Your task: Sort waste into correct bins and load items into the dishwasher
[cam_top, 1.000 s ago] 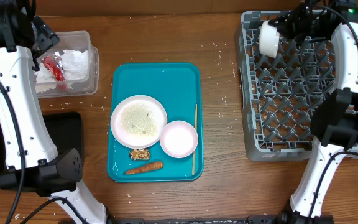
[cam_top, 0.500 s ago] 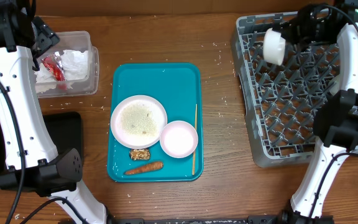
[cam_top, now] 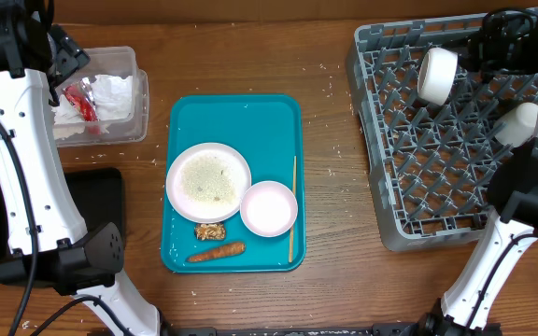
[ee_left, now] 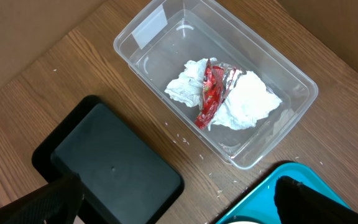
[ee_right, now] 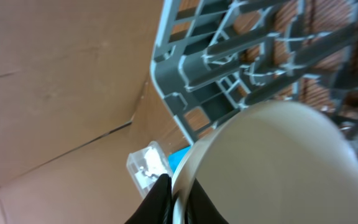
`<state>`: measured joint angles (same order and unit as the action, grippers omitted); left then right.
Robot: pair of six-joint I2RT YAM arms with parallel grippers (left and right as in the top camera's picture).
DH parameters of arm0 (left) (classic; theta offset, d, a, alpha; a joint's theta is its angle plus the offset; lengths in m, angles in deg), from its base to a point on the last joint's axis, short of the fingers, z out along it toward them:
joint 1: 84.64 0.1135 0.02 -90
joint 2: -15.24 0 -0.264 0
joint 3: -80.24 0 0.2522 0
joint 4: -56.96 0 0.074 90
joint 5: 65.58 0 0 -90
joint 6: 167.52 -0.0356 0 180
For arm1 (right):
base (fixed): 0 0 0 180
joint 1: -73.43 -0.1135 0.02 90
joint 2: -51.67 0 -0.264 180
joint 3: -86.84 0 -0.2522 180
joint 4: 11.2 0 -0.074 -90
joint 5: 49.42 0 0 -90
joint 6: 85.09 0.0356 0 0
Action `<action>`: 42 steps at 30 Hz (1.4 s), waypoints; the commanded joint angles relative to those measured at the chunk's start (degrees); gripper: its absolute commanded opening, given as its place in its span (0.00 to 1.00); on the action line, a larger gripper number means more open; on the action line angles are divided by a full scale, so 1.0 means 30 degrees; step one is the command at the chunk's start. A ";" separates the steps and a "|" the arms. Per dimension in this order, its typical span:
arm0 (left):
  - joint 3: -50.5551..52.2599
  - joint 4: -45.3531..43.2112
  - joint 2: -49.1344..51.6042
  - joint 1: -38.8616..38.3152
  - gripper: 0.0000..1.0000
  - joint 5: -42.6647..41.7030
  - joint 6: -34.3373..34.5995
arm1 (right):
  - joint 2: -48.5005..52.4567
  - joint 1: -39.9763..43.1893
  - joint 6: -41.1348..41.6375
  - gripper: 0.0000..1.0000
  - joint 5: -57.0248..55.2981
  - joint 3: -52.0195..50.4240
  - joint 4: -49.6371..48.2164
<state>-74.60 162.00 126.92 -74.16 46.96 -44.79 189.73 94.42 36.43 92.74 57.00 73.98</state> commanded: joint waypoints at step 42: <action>-0.0007 -0.0007 0.0182 -0.0131 1.00 0.0102 0.0233 | -0.1464 -0.2754 -0.2739 0.04 -1.5606 0.5064 0.8517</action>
<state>-74.57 162.00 126.92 -74.16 46.96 -44.79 185.94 87.36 28.76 49.97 77.81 99.57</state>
